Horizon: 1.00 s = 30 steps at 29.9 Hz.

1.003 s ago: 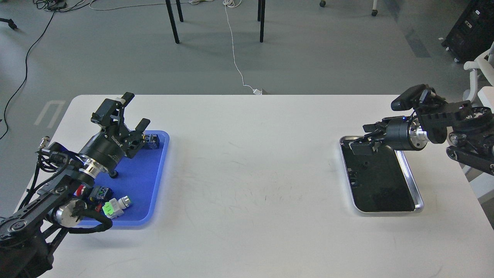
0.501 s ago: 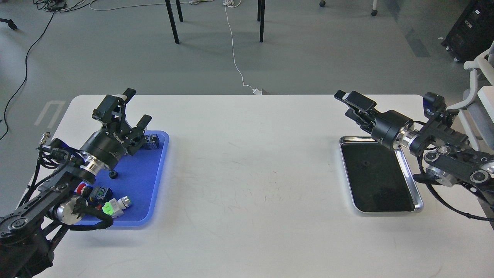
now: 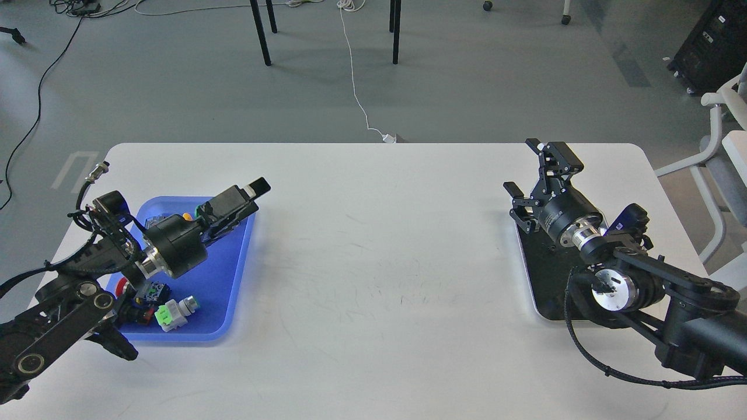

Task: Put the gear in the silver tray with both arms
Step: 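Lower the left gripper into the blue tray and grasp another black gear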

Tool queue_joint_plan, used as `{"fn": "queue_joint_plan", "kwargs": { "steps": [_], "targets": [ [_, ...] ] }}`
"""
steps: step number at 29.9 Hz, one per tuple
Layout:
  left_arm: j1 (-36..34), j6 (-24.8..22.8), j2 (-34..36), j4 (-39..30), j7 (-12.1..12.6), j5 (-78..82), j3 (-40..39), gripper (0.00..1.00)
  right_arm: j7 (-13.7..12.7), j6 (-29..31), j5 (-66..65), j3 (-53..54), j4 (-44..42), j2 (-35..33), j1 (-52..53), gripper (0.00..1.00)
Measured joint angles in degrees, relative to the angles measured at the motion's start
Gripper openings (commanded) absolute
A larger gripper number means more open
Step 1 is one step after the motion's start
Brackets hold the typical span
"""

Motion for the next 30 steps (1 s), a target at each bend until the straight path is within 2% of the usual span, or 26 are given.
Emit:
{"fn": "queue_joint_plan", "kwargs": {
  "steps": [7, 11, 17, 20, 26, 30],
  "targets": [
    [-2.45, 1.48, 10.95, -0.59, -0.01, 28.18, 4.14, 0.98, 0.0, -0.18, 0.85, 0.34, 1.61, 0.15, -0.09, 0.98],
    [-4.28, 1.6, 15.05, 0.31, -0.02, 32.77, 6.99, 0.94, 0.0, -0.31, 0.88, 0.4, 2.39, 0.42, -0.11, 0.98],
    [-4.84, 2.96, 15.45, 5.44, -0.01, 33.17, 8.07, 0.81, 0.0, -0.5, 0.88, 0.4, 2.56, 1.16, -0.11, 0.98],
    [-6.35, 3.04, 14.24, 8.18, -0.01, 33.17, 10.37, 0.7, 0.0, -0.63, 0.88, 0.41, 2.56, 1.27, -0.11, 0.98],
    [-11.05, 2.41, 13.26, 11.96, -0.01, 33.17, 17.3, 0.69, 0.0, -0.7, 0.88, 0.41, 2.56, 1.28, -0.11, 0.98],
    [-12.17, 1.17, 12.09, 13.84, 0.01, 33.17, 18.66, 0.68, 0.0, -0.7, 0.88, 0.41, 2.56, 1.29, -0.11, 0.98]
  ]
}}
